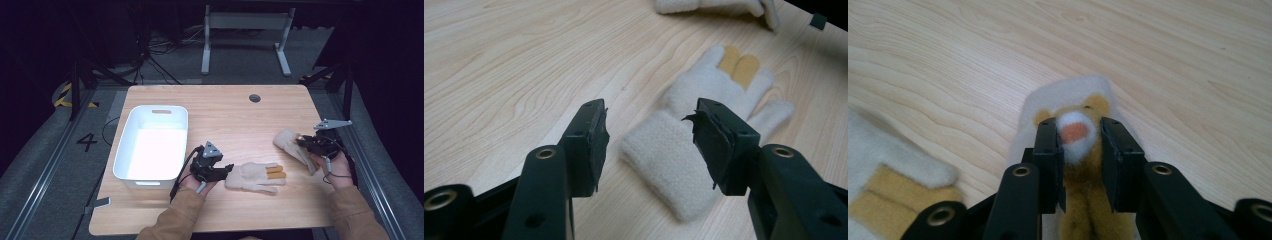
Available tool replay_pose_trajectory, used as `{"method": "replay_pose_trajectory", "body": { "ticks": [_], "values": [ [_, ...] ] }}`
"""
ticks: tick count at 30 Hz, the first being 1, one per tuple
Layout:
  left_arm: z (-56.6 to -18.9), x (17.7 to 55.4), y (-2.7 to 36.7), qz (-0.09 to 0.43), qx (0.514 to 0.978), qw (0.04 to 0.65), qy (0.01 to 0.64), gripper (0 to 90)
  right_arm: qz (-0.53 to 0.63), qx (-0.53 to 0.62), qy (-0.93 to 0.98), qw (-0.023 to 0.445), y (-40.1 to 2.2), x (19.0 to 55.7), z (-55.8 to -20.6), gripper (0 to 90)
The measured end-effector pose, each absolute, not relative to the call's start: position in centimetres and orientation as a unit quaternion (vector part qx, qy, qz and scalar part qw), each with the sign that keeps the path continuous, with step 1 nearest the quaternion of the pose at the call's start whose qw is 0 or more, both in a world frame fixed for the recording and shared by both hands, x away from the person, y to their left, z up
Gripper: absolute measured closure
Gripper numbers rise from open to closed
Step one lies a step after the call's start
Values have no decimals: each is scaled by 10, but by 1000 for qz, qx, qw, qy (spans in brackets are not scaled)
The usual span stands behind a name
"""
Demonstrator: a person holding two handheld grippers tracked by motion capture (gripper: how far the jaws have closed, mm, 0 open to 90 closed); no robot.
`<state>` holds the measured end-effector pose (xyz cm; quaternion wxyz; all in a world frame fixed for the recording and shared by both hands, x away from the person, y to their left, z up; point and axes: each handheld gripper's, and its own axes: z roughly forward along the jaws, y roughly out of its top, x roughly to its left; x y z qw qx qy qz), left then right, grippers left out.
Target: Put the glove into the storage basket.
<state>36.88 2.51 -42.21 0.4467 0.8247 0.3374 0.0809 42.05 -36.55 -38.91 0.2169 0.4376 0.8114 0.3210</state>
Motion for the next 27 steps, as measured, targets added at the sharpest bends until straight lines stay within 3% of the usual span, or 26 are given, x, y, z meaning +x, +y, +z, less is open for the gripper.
{"method": "replay_pose_trajectory", "body": {
  "ticks": [11,27],
  "values": [
    [-422,369,26,76,824,449,337,482,360,397,820,203,-359,411,-372,713],
    [-422,370,28,75,824,448,340,482,404,299,847,173,-317,397,-361,712]
  ]
}}
